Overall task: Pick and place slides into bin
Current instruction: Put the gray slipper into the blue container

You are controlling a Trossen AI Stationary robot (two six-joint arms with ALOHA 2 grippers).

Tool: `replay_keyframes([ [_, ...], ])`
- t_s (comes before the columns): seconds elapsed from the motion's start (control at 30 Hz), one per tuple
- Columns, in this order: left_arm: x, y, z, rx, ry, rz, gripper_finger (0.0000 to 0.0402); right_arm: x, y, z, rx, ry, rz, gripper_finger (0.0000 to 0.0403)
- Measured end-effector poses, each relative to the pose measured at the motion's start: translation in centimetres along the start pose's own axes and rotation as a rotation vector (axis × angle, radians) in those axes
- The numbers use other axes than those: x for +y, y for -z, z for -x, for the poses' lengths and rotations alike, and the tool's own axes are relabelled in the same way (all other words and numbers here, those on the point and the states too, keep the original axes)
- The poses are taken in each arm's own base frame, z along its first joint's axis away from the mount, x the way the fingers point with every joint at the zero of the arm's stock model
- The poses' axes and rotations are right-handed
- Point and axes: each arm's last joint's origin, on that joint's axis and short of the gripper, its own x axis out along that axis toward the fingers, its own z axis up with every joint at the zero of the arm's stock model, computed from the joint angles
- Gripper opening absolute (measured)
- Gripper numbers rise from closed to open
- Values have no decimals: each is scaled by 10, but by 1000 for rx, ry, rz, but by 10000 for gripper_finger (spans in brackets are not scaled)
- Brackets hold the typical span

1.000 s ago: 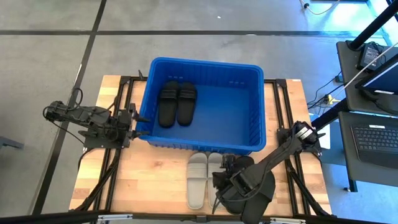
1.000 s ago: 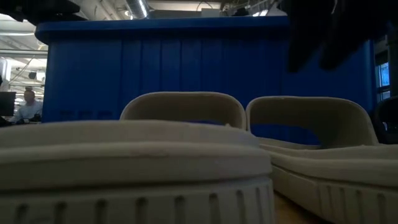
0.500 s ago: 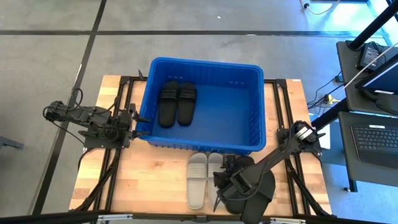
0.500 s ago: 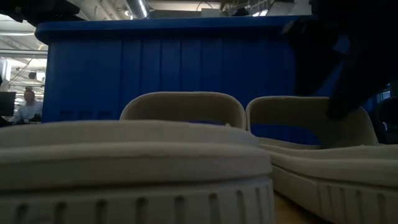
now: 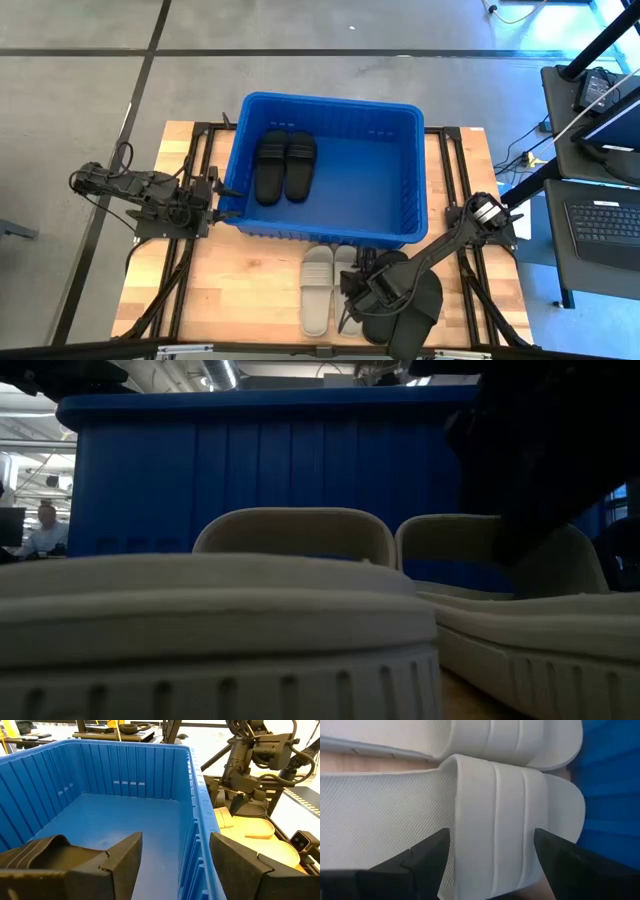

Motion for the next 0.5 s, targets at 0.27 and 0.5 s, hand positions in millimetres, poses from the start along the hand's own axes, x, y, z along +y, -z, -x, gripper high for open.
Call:
replay_keyframes([
  [0.27,0,0,0,1,0,0,227,1,-2,0,-28,5,-52,289],
  [0.5,0,1,0,6,-1,-2,227,-2,-3,-2,-60,82,-31,286],
])
